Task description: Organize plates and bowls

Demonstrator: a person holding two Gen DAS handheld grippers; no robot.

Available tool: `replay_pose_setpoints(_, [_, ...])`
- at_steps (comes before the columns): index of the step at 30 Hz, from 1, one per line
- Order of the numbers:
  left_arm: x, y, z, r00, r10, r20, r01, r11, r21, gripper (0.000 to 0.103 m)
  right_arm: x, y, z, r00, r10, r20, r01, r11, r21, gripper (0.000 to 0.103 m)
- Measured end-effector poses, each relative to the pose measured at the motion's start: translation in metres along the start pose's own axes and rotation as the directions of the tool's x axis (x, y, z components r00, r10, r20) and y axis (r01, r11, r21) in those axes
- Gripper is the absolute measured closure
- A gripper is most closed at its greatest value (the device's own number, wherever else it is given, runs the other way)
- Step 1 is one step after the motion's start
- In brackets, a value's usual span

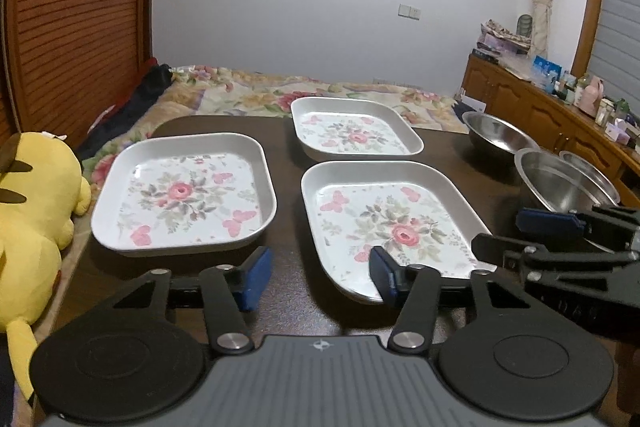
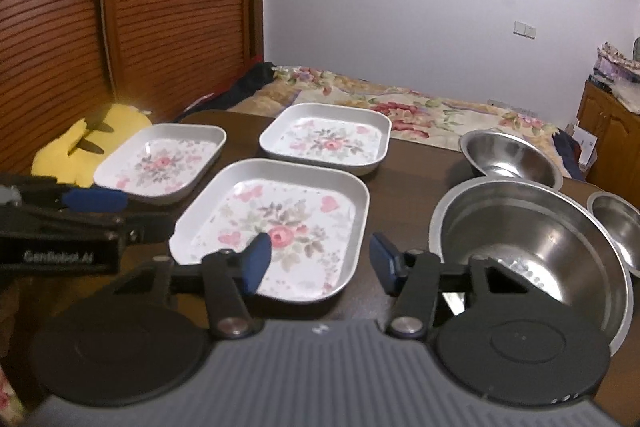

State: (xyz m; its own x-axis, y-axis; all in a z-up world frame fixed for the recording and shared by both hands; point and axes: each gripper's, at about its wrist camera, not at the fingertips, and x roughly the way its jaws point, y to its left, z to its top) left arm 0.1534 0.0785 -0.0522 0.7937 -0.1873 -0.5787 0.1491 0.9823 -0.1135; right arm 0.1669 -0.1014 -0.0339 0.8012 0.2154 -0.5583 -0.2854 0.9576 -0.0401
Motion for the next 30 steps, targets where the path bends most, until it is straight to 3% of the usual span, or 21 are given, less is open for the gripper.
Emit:
replay_pose_setpoints(13, [0.015, 0.004, -0.004, 0.999, -0.022, -0.026, 0.022, 1.0, -0.016, 0.067, 0.013, 0.009, -0.014, 0.998, -0.066, 0.0, 0.066, 0.998, 0.002, 0.052])
replay_pose_setpoints(15, [0.016, 0.002, -0.004, 1.0, -0.015, -0.024, 0.015, 1.0, -0.012, 0.077, 0.015, 0.01, -0.015, 0.997, -0.075, -0.002, 0.075, 0.997, 0.006, 0.052])
replay_pose_setpoints(30, [0.024, 0.004, -0.004, 0.999, -0.034, -0.032, 0.033, 0.999, -0.022, 0.087, 0.03, -0.004, -0.021, 0.997, -0.051, -0.052, 0.058, 0.988, 0.144, 0.055])
